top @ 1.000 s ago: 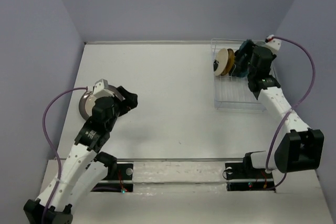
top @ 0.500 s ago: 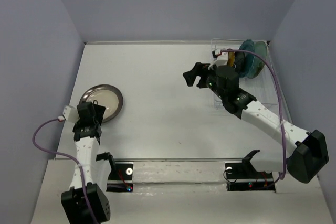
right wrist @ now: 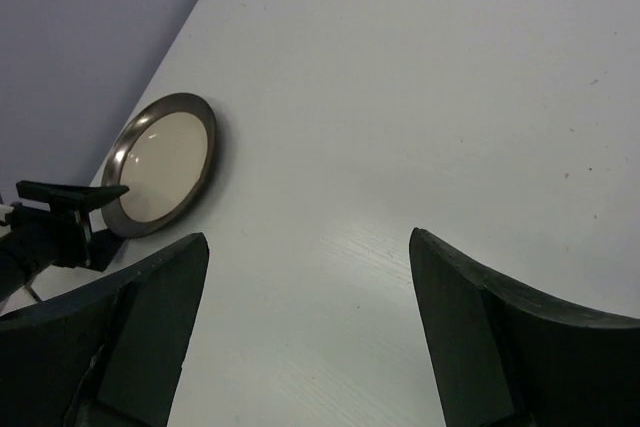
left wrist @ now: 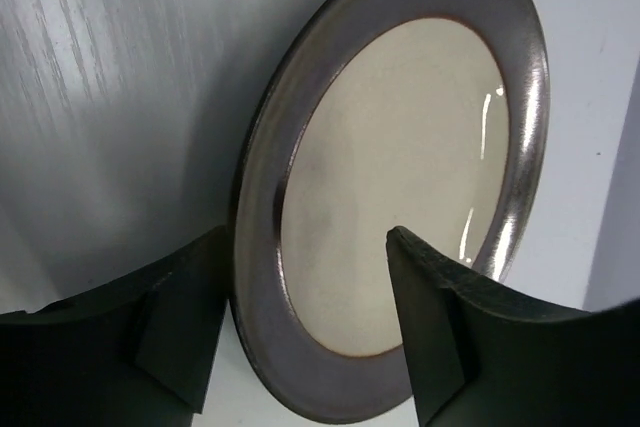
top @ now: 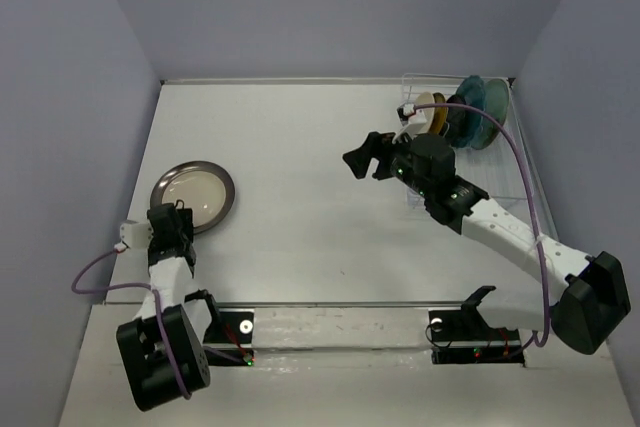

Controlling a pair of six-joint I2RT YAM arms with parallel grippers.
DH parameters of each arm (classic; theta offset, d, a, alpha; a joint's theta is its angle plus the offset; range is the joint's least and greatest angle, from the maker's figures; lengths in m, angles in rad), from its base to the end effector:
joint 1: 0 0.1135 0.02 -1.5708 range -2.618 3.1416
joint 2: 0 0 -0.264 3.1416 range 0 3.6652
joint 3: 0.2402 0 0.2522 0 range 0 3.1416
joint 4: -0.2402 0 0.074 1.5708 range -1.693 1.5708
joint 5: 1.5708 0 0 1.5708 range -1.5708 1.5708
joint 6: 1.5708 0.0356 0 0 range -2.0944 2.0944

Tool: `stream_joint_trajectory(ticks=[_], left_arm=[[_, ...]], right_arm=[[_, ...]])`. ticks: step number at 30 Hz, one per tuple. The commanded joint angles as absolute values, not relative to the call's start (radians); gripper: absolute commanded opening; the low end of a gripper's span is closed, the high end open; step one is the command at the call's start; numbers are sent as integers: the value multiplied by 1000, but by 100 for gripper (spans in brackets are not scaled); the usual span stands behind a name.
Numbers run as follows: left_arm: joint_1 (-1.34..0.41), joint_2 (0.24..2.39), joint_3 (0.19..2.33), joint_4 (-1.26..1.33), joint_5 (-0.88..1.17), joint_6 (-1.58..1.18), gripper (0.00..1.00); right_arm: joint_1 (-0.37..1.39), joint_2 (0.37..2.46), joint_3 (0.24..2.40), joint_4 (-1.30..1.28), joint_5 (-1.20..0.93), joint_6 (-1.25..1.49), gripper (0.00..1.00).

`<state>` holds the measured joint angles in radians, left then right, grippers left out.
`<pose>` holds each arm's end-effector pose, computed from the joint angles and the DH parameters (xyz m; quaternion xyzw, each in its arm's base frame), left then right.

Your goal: Load the plates into the dish rack

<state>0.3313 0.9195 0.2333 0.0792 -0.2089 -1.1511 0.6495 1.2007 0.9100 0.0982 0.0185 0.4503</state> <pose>0.1649 0.0645 0.1526 -0.6307 0.6175 -0.0990 0.4596 0.2265 0.1712 0.3259 -0.0709 0.7685 0.3262 0.5458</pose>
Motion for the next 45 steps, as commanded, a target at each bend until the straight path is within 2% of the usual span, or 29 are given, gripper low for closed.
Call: stream_joint_trajectory(ticks=[1, 2, 3, 7, 8, 13, 18, 23, 31, 34, 41, 43, 44, 45], left_arm=[[351, 1018, 157, 291, -192, -1220, 66], [357, 1031, 152, 314, -190, -1220, 61], [357, 1035, 135, 345, -187, -1220, 48], [360, 994, 107, 442, -183, -1192, 18], [360, 980, 107, 466, -180, -1171, 6], [360, 910, 141, 471, -82, -1034, 5], [360, 689, 202, 457, 162, -970, 6], [359, 600, 259, 437, 455, -942, 6], [336, 604, 253, 595, 832, -1006, 6], [315, 643, 262, 643, 894, -1034, 6], [138, 730, 393, 689, 972, -1008, 6], [68, 764, 426, 689, 980, -1000, 6], [37, 787, 433, 689, 988, -1000, 6], [29, 796, 439, 686, 989, -1009, 6]], right_arm=[[655, 1177, 904, 152, -32, 454, 86], [655, 1164, 904, 147, -32, 454, 86], [655, 1160, 902, 144, -34, 453, 86], [655, 1161, 902, 130, -58, 460, 86], [655, 1163, 902, 127, -72, 465, 86], [655, 1210, 922, 137, -136, 506, 86], [664, 1336, 986, 144, -288, 544, 90], [675, 1446, 1057, 162, -394, 575, 96], [675, 1600, 1140, 175, -474, 580, 100], [675, 1614, 1141, 173, -476, 580, 100], [675, 1595, 1111, 141, -449, 572, 99], [675, 1572, 1083, 144, -475, 569, 93], [675, 1551, 1074, 158, -513, 572, 74], [675, 1537, 1045, 175, -532, 583, 59]])
